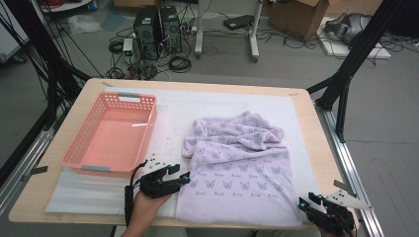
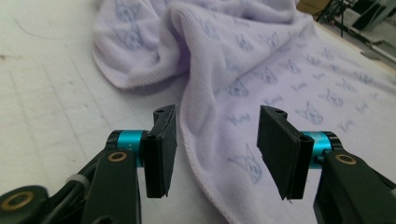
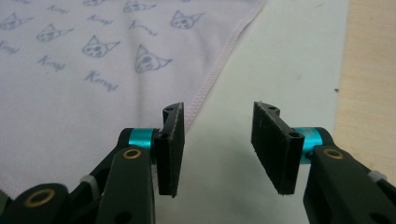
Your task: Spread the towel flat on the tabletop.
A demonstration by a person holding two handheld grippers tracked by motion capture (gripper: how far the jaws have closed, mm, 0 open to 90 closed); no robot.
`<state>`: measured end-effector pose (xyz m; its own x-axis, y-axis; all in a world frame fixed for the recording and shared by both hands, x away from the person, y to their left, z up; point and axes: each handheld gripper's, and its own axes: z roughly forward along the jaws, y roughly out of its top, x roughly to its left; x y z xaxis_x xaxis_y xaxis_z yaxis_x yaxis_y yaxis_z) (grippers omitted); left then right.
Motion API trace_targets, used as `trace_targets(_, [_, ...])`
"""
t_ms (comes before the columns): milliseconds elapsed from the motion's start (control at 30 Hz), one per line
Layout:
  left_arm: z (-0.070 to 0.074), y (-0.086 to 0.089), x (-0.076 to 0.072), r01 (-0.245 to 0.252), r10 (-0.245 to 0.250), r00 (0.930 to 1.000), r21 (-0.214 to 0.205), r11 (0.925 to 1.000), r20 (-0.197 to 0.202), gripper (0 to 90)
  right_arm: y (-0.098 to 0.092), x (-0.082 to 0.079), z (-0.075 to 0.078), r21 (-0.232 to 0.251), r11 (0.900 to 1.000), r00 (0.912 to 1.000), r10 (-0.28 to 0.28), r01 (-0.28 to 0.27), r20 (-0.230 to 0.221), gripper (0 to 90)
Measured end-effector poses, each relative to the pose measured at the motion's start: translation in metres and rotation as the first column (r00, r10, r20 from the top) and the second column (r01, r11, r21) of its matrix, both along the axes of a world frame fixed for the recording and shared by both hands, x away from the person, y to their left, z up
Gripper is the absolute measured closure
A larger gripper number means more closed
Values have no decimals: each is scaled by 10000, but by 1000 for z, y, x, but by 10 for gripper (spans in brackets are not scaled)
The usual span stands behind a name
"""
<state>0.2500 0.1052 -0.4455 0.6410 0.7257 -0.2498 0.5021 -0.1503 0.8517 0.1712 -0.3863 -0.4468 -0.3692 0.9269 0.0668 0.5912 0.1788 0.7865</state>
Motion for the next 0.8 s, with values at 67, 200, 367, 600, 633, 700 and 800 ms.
trace_targets(67, [3,0,-3,-85,84,9999,241,9997,61,486,0,4,3,36,10000,9999,-61,61,126,523])
trace_targets(200, [5,-1,-6,-309,309,9995,321,9990,5,491,0,14,4,84,10000,9998,41,-43,196,505])
trace_targets(367, [-3,-1,-10,-394,413,9987,645,9971,-282,485,1,20,0,172,9989,9990,432,-431,-82,490])
trace_targets(600, [-8,-11,-11,-88,129,9991,975,9952,-413,484,8,23,-4,-427,9959,9964,778,-792,-331,494])
trace_targets(633, [-9,-12,-12,-33,74,9993,1127,9936,-362,482,9,23,-4,-446,9959,9966,768,-781,-309,495])
trace_targets(700, [-9,-16,-15,1,37,9996,1290,9916,-294,478,9,22,-4,-472,9962,9969,712,-727,-320,498])
trace_targets(800, [-9,-20,-19,-69,110,9996,1493,9888,-262,473,10,20,-4,-519,9966,9976,627,-641,-280,503])
